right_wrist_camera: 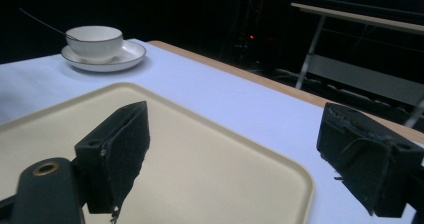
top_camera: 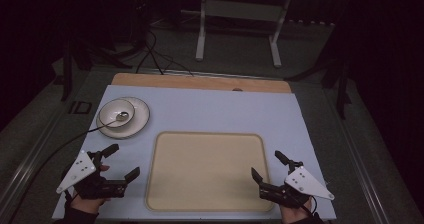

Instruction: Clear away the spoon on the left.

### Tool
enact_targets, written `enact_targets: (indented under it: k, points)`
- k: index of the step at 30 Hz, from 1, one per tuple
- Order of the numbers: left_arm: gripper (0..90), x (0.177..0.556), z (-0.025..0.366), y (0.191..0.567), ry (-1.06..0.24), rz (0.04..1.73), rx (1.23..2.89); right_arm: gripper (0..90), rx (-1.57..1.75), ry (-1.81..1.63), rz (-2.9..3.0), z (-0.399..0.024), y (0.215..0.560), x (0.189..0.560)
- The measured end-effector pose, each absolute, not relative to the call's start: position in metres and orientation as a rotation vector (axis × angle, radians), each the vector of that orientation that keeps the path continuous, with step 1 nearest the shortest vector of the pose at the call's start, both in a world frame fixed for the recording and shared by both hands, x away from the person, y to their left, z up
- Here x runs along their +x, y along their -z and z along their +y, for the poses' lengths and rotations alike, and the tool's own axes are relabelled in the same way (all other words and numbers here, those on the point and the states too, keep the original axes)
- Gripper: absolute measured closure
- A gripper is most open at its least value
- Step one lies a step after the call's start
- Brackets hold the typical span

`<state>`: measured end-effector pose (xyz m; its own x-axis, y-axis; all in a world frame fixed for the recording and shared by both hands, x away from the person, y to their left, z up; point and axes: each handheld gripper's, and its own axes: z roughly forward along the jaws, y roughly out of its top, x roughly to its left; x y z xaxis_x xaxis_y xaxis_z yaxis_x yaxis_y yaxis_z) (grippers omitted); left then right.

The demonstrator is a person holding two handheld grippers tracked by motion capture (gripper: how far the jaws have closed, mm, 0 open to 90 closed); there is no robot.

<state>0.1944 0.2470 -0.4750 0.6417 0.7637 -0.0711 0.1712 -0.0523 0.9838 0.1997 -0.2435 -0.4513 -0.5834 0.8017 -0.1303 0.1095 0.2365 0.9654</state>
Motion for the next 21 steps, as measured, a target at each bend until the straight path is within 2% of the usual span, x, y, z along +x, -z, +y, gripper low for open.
enact_targets:
  k: [4,14,21]
  points:
    - [1.5,0.192,0.243,0.474,-0.572,0.778,1.629,13.7,0.816,-1.408,1.891,-0.243,0.451,0.198]
    - [1.5,0.193,0.231,0.473,-0.414,0.720,1.738,13.3,0.842,-1.409,1.889,-0.244,0.447,0.195]
    - [1.6,0.188,0.224,0.454,-0.389,0.651,1.768,13.2,0.826,-1.431,1.887,-0.243,0.446,0.193]
